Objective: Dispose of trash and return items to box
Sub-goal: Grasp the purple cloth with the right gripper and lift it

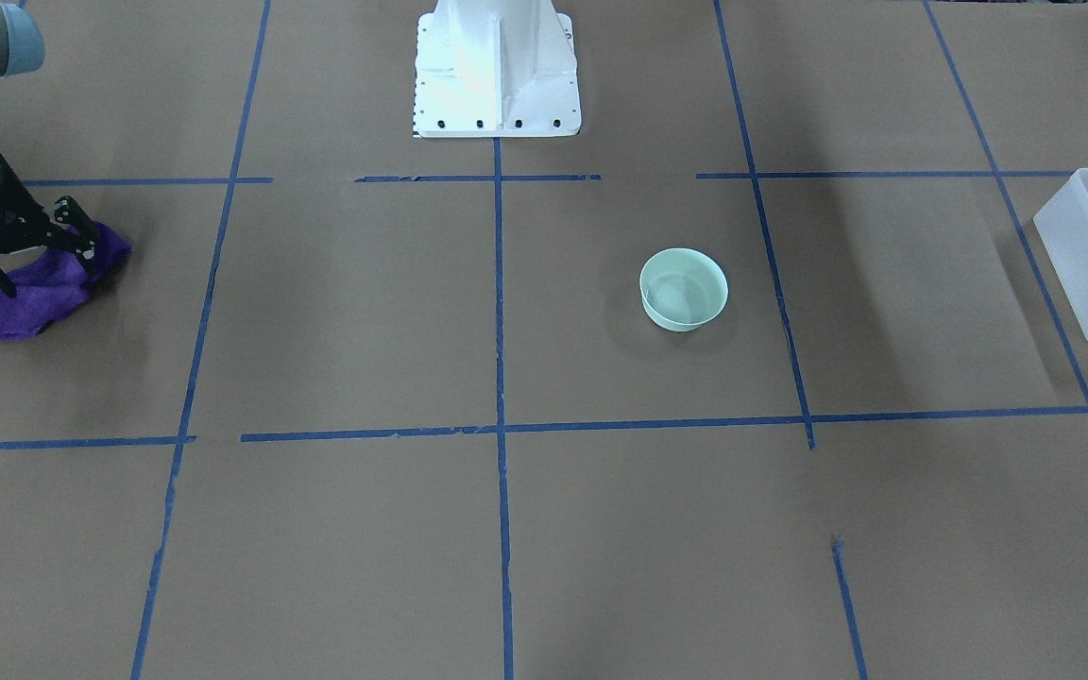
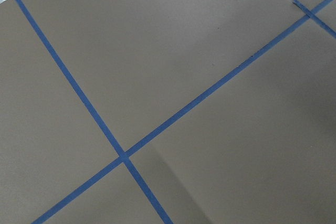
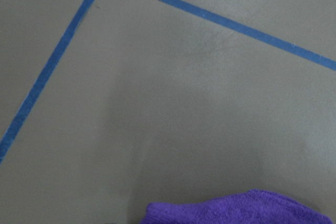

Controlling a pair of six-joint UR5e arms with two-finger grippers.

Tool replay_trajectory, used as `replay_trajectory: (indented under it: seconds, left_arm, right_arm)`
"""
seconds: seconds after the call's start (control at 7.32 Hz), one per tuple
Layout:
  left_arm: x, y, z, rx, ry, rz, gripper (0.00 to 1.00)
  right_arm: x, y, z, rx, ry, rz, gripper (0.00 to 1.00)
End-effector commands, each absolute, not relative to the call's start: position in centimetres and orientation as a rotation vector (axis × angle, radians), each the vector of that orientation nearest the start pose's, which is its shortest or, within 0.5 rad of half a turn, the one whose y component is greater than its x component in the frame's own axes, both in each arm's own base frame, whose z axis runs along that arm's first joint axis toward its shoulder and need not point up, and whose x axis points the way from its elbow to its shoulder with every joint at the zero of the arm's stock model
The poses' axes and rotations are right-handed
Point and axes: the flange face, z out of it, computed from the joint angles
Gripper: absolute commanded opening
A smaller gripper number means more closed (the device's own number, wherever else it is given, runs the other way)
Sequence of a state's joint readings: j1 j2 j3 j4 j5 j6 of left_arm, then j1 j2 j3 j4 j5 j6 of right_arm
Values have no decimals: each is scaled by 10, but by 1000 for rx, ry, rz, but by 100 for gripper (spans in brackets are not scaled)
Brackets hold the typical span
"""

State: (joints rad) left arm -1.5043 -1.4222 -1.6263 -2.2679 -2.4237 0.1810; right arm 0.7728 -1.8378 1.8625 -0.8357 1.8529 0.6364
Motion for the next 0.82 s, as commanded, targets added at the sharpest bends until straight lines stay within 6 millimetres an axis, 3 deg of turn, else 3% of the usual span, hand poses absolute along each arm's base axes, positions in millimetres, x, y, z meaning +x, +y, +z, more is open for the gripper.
replay_trajectory:
  seconds: [0.0, 0.14, 0.41, 0.68]
  left_arm:
    - [-29, -452, 615, 621, 798, 485, 100]
    - [-29, -451, 616, 620, 798, 484, 100]
    - [-28, -452, 615, 621, 799, 485, 100]
    - [-29, -452, 615, 621, 798, 485, 100]
  right_arm:
    - [-238, -360, 577, 401, -651, -291, 10]
    - [-237, -360, 578, 405, -639, -316, 0]
    - [-235, -363, 574, 429, -637, -383, 0]
    - [-190, -388, 571, 461, -612, -454, 0]
